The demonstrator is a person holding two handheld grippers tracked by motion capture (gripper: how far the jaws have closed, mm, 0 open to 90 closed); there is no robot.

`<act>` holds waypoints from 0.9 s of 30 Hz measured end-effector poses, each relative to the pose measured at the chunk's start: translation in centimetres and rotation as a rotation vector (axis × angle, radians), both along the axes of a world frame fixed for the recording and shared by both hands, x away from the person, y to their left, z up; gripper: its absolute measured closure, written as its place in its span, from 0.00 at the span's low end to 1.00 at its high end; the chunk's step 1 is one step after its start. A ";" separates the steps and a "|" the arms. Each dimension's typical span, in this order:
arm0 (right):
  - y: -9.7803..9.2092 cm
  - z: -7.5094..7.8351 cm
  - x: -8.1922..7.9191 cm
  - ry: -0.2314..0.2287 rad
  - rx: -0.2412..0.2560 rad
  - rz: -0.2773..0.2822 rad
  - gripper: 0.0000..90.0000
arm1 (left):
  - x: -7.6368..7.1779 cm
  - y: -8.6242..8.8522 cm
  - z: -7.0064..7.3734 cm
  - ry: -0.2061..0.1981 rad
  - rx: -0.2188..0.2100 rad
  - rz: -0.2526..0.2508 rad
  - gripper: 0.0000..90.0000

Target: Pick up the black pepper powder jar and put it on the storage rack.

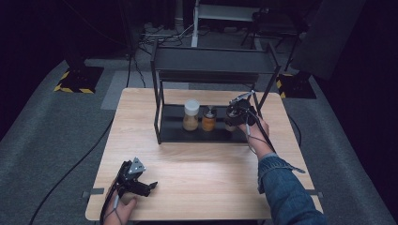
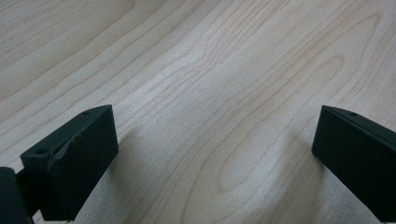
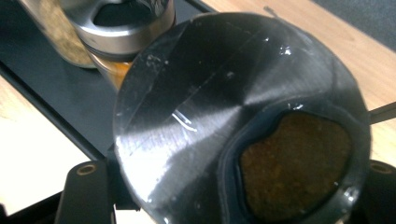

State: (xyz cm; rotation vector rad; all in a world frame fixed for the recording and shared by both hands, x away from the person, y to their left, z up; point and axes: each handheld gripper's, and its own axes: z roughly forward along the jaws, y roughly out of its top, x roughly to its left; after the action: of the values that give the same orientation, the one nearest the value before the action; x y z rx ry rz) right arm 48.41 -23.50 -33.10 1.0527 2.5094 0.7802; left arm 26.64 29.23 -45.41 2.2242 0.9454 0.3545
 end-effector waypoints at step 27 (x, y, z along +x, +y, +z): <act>0.4 -2.9 0.8 0.000 0.053 -0.066 0.17 | 0.0 0.0 0.0 0.000 0.000 0.000 0.00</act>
State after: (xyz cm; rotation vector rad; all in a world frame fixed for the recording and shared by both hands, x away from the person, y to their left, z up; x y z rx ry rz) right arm 49.17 -23.14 -36.00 1.1462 2.4528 0.8318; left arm 26.64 29.23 -45.40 2.2241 0.9459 0.3542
